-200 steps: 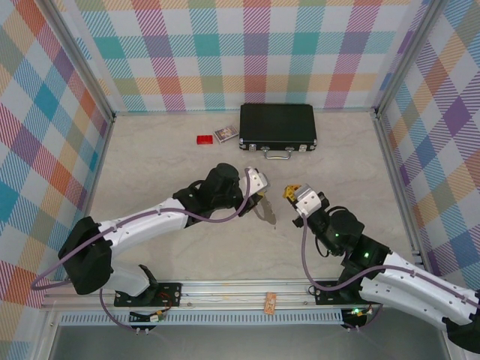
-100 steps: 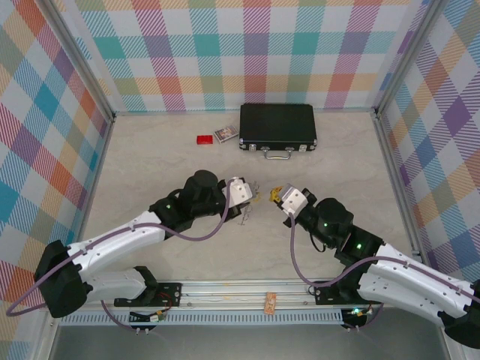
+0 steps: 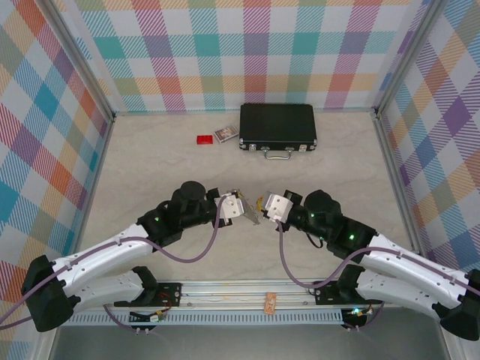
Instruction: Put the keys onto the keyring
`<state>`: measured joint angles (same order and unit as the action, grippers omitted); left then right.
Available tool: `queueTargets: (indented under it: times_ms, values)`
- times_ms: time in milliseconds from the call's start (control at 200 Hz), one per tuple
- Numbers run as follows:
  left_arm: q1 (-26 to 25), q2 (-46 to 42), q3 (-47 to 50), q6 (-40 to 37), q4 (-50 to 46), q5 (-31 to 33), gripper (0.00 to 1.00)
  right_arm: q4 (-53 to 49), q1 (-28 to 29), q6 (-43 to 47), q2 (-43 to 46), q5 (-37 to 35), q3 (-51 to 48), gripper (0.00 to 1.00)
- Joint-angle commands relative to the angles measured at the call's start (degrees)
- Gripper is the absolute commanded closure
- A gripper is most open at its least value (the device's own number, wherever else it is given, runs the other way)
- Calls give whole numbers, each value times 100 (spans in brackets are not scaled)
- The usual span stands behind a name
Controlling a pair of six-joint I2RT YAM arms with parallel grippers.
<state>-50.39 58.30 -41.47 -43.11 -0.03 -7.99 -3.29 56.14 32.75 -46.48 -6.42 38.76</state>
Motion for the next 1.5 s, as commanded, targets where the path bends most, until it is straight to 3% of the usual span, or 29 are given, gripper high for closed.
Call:
queueTargets:
  times_ms: [0,140,330,780,1495]
  values:
    - [-118,-140,60,-436,112,143,100,-147,-32,545,-4,167,213,100]
    - [-189,-169,126,-790,78,248,100,-320,-35,952,-86,115,272,100]
    - [-217,-196,131,-660,150,216,100,-301,-33,1275,-175,148,262,100]
    - [-227,-234,32,-182,249,-242,100,-88,-33,1357,-293,298,152,100]
    - [-272,-152,-115,-48,258,-407,100,-65,-32,1251,-482,453,132,100]
